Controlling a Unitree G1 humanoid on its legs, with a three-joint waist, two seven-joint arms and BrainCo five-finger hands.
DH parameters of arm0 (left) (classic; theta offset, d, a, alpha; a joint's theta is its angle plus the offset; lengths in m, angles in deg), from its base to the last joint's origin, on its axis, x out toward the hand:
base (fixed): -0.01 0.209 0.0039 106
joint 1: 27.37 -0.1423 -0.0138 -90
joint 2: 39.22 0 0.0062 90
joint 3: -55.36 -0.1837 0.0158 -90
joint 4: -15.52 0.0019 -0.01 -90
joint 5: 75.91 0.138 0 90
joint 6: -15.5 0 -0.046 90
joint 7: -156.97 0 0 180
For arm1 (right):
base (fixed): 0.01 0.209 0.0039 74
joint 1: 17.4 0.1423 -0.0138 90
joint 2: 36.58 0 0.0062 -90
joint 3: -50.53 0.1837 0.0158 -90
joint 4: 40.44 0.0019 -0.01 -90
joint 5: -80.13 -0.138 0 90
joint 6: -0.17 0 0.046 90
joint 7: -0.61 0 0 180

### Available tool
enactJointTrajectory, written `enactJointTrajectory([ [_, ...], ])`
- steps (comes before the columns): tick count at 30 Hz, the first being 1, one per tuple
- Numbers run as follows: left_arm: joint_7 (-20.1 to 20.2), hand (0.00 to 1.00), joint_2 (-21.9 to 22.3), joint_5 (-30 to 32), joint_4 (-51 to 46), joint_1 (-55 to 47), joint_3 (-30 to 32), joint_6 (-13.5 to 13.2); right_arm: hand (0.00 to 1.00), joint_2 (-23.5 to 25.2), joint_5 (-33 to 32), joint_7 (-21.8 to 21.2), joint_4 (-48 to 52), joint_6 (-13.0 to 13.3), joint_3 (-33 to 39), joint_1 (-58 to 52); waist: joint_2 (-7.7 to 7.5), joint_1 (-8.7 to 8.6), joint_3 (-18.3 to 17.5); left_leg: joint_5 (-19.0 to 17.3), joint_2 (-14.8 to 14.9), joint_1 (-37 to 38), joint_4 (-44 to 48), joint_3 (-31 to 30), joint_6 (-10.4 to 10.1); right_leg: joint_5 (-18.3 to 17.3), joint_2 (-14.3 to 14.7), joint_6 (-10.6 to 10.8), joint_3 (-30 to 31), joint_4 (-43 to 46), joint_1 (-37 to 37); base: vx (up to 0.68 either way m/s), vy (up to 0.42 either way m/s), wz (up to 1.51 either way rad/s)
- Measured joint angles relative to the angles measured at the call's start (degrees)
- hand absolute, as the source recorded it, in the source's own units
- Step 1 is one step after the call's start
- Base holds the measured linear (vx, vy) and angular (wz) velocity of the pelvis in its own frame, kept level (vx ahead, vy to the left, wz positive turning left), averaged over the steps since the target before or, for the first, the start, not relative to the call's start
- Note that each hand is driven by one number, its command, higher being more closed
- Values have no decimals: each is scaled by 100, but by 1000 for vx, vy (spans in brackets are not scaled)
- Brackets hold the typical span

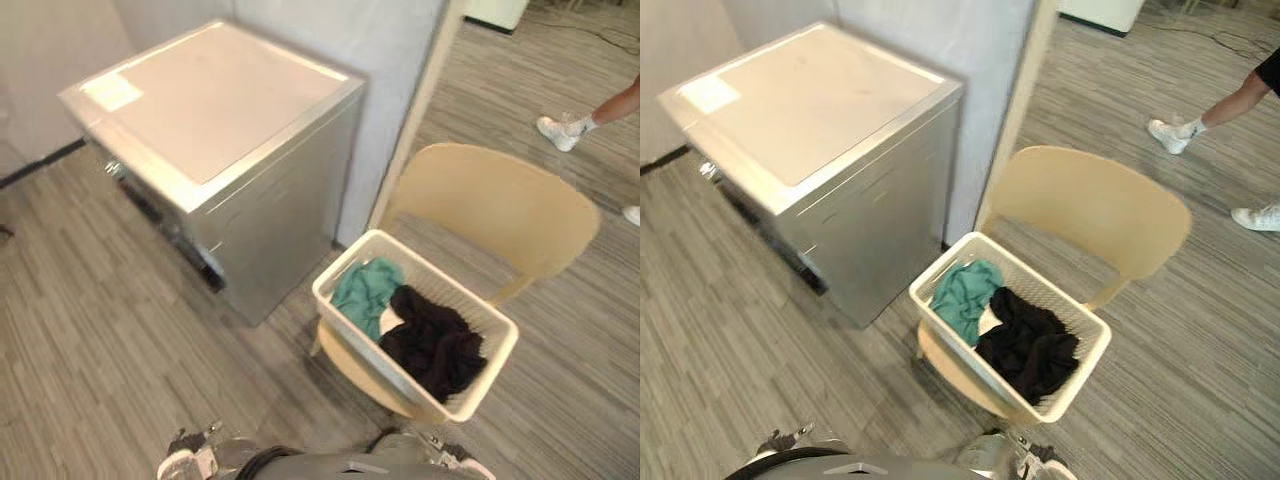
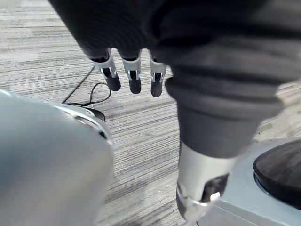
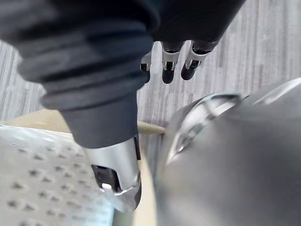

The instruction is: Pick up the laundry basket with both hands and put the clothes into the washing machine.

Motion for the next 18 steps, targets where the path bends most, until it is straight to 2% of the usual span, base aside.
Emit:
enactJointTrajectory([
  [1,19,0,-154,-20,-11,22,-208,0,0,117,2,1,-138,-62,7,18,-166,85,49,22,-197,-3,-136,-15,-96,199,-102,-40,-1,-181,10,-120,352,47],
  [3,12,0,-370,-3,-76,-20,-558,-1,0,238,3,-5,-202,-102,-29,-113,-336,101,-16,13,-365,5,-90,-205,-81,575,-80,-107,147,-606,327,-114,293,48],
  [6,34,0,-464,14,-104,-40,-833,-116,0,224,8,-9,-174,-102,-116,-130,-336,172,-19,-37,-507,-59,-15,-400,-24,824,-150,-66,277,-817,540,-89,143,43],
  [7,56,0,-465,38,-90,-62,-866,-122,0,203,26,-19,-160,-101,-176,-106,-392,205,-53,-25,-603,-129,-30,-474,0,850,-270,-31,247,-779,531,-87,84,35],
  [9,79,0,-471,208,-58,-61,-909,-132,0,158,59,-41,-136,-95,-204,-110,-356,180,-48,59,-804,-191,-201,-659,151,885,-557,-81,229,-451,473,-95,93,59],
  [10,112,0,-467,349,17,-76,-948,-131,0,91,60,-87,-61,-101,-252,-122,-310,120,-56,185,-881,-191,-425,-837,246,1090,-632,-377,632,-194,362,-41,101,71],
  [11,120,0,-471,426,33,-98,-980,-124,0,79,79,-105,-27,-103,-313,-131,-240,76,-69,231,-894,-194,-497,-977,281,1245,-589,-591,996,-91,302,-6,124,91],
  [12,132,0,-507,503,69,-179,-1089,-104,0,21,82,-117,39,-101,-433,-147,-143,39,-100,340,-869,-169,-593,-1168,402,1542,-442,-919,1896,165,119,32,91,86],
  [13,139,0,-560,551,91,-217,-1164,-103,0,-11,81,-124,46,-93,-546,-160,10,34,-112,360,-763,-151,-604,-1419,409,1032,-37,-680,2695,419,-2,62,47,83],
  [14,126,0,-631,558,141,-211,-1141,-101,0,23,82,-133,58,-84,-560,-153,-9,39,-98,367,-659,-181,-601,-1558,399,433,359,-475,3014,565,-33,78,-68,84],
  [15,118,0,-760,582,156,-200,-998,-94,0,173,81,-153,60,-80,-609,-163,-172,65,-65,403,-562,-286,-618,-1729,364,-531,1179,-531,3431,634,-67,53,-138,73],
  [16,129,0,-764,665,207,-195,-906,-75,0,276,80,-207,38,-77,-662,-179,-389,114,-50,420,-643,-366,-623,-1816,337,-931,1414,-414,3600,204,213,36,-137,64],
  [17,143,0,-759,669,243,-175,-873,-64,0,340,73,-237,38,-76,-658,-164,-459,132,-10,490,-690,-372,-628,-1859,302,-945,1413,-271,3743,106,287,20,-104,49],
  [18,159,0,-719,677,230,-172,-720,-59,0,344,50,-271,47,-46,-630,-173,-533,110,8,628,-706,-359,-640,-1867,397,-952,1438,-285,3767,227,277,41,-72,72],
])
